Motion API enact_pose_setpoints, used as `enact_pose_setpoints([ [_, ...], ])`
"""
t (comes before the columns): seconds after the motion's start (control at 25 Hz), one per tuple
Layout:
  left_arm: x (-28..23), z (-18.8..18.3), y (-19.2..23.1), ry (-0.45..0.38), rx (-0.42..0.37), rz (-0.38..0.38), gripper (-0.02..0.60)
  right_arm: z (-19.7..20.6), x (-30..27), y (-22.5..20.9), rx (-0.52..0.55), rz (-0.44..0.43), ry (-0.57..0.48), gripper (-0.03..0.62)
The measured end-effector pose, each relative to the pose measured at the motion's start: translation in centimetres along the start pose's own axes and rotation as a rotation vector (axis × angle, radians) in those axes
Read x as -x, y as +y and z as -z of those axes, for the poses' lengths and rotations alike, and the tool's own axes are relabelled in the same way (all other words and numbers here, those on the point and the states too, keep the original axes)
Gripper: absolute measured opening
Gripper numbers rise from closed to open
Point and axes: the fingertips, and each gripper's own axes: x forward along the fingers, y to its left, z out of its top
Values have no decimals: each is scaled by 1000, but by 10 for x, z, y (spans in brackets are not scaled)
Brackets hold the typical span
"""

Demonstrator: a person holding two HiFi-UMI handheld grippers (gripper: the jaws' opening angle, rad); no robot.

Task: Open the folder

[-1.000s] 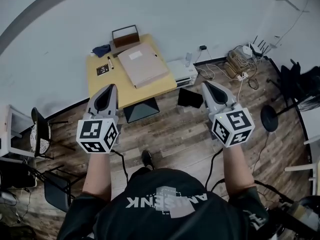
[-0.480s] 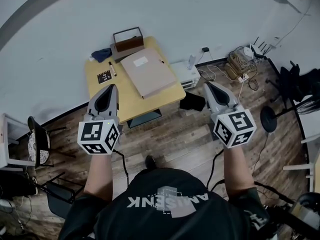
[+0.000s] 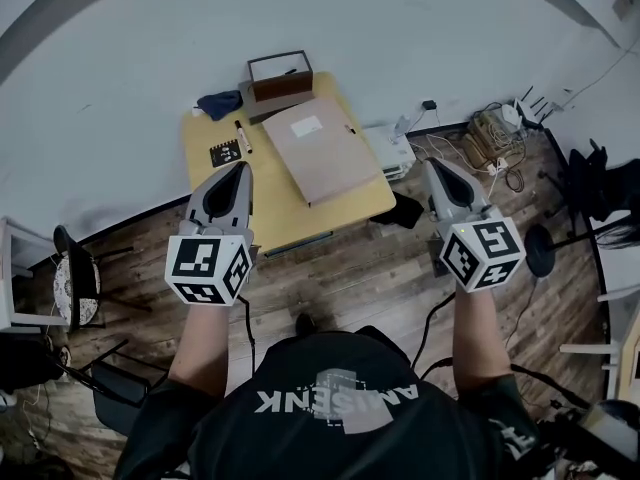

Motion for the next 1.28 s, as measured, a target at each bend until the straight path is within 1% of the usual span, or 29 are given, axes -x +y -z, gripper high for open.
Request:
enact_pose_setpoints([
  [0.16,-11,1,13,-13,10,-6,0,1,-20,-4,7,2,12,6],
  [0.28,-18,6,24,0,4,-45,0,-6,-38,-10,2,-17,-4,6],
  [0.4,-30,10,30,19,-3,-80,0,-8,-59,-21,0,-54,-18,5],
  [0.56,-48,3,32,-2,20,-116,0,-15,-91,-40,0,-117,-47,6],
  [0.64,-59,-1,32,-7,29,-149,0,-17,-105,-51,8,-155,-50,6],
  [0.72,-72,-7,31,-8,17,-196,0,-23,-120,-65,14,-189,-55,5],
  [0.84,-93,-16,28,-15,2,-247,0,-32,-140,-89,27,-229,-67,6],
  [1.08,-130,-25,16,-25,37,-307,0,-36,-175,-125,34,-306,-74,6],
  [1.28,-154,-33,7,-41,26,-363,0,-40,-196,-151,22,-362,-85,5],
])
